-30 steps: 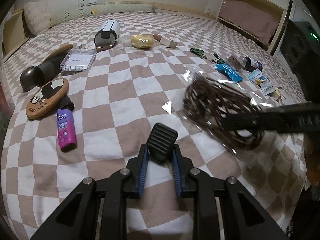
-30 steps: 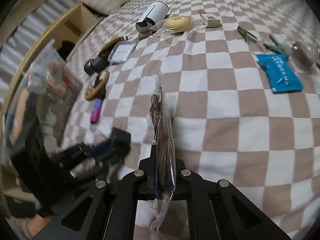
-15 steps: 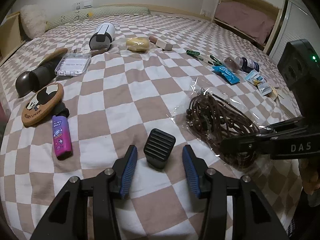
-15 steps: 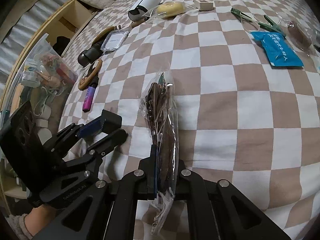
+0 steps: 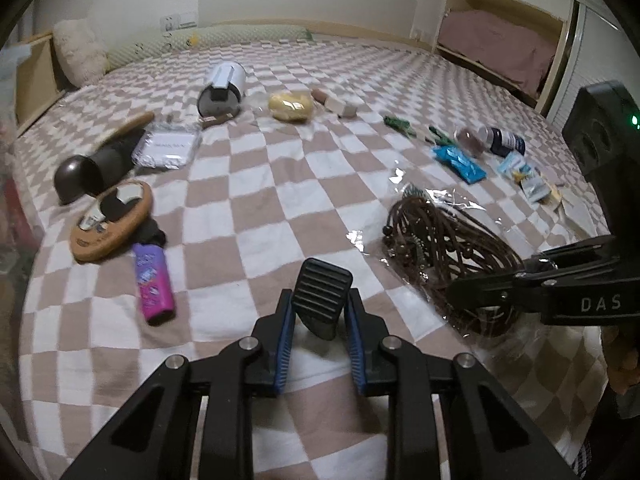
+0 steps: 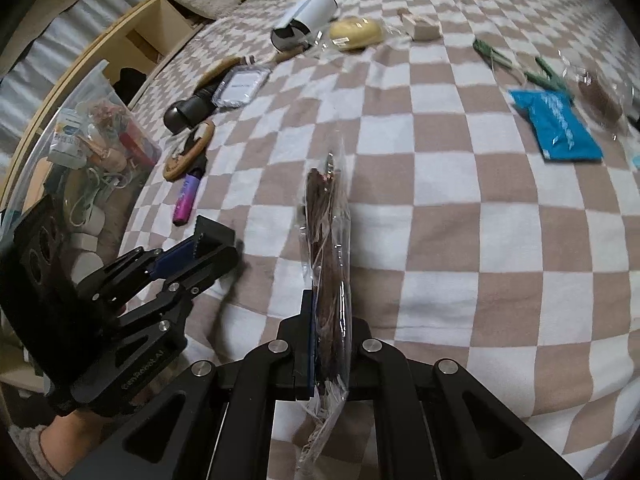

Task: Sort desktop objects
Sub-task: 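Lift the bead bag with the right tool while the left tool lifts the black case, then carry the bead bag and black case over the clear bin with both tools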

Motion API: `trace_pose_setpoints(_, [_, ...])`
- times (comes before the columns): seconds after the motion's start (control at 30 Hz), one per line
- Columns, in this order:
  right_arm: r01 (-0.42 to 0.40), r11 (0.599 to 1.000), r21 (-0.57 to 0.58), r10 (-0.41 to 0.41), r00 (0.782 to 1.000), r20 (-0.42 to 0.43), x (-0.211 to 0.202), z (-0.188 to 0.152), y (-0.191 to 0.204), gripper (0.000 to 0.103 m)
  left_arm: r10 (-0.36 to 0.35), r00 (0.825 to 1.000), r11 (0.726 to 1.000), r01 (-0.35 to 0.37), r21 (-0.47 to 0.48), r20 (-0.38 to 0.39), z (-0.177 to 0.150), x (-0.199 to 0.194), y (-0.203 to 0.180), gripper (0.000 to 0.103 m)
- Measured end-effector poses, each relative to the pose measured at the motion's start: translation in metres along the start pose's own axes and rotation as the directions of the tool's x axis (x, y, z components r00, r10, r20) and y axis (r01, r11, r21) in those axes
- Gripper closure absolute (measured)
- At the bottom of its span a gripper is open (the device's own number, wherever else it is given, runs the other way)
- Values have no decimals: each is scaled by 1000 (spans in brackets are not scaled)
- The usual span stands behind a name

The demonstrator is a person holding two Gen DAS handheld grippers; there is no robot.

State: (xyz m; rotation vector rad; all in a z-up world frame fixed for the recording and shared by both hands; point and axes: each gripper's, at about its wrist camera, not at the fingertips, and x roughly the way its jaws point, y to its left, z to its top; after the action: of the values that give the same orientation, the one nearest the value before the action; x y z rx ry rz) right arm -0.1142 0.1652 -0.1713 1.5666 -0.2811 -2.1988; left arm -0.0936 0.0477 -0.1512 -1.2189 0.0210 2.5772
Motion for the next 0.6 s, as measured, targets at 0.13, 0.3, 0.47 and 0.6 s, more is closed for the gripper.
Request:
trace_pose_setpoints(0.13, [4,1000,-17,-3,1000,31,-12,3,10,95,25,999,999,-25,-23,20,8,-17,7,79])
trace_pose_setpoints(0.3, [10,999,-44,-6,997,76,-27,3,27,95,42,998,999,-40,-36,55,14,-40,11,79])
trace_pose_setpoints(0.47, [2,997,-76,8,992,128,-41,7,53,96,78,992,996,-73,-56,95,20,-66,16,79])
trace_pose_setpoints(0.6, [5,992,-123,16,985,169,-57,13,78,96,103,986,993,-95,-66,131,24,-86,21,79])
